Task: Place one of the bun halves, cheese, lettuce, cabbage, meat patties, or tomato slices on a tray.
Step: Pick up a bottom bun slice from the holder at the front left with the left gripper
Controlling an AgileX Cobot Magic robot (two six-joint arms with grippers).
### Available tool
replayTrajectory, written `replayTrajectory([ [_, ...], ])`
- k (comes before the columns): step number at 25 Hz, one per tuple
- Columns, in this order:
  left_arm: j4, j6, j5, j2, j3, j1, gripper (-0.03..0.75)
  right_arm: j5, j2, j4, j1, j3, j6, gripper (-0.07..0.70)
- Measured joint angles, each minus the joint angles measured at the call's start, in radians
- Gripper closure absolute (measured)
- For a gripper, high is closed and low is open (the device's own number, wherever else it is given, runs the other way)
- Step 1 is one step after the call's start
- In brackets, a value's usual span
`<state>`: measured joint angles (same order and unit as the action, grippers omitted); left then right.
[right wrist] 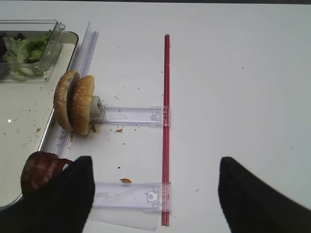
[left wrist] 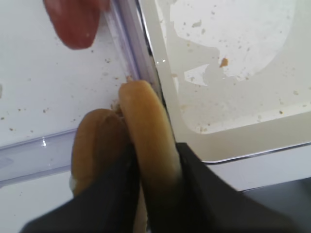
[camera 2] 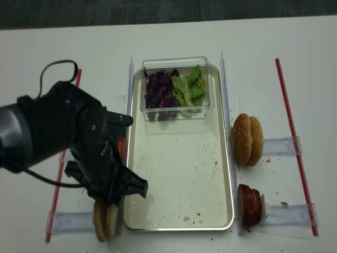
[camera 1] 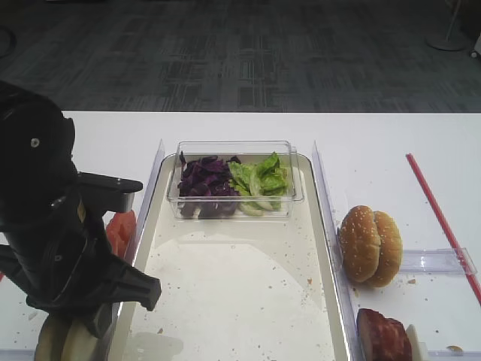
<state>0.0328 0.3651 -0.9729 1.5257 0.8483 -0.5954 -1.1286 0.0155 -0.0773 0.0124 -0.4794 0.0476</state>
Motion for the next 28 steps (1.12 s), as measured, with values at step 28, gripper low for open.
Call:
replayTrajectory([
  [28,-0.004,0.002,-0.082,-0.002,0.07,0.0,0.63,0.0,0.0,0.0,0.0,0.0,0.0,0.079],
])
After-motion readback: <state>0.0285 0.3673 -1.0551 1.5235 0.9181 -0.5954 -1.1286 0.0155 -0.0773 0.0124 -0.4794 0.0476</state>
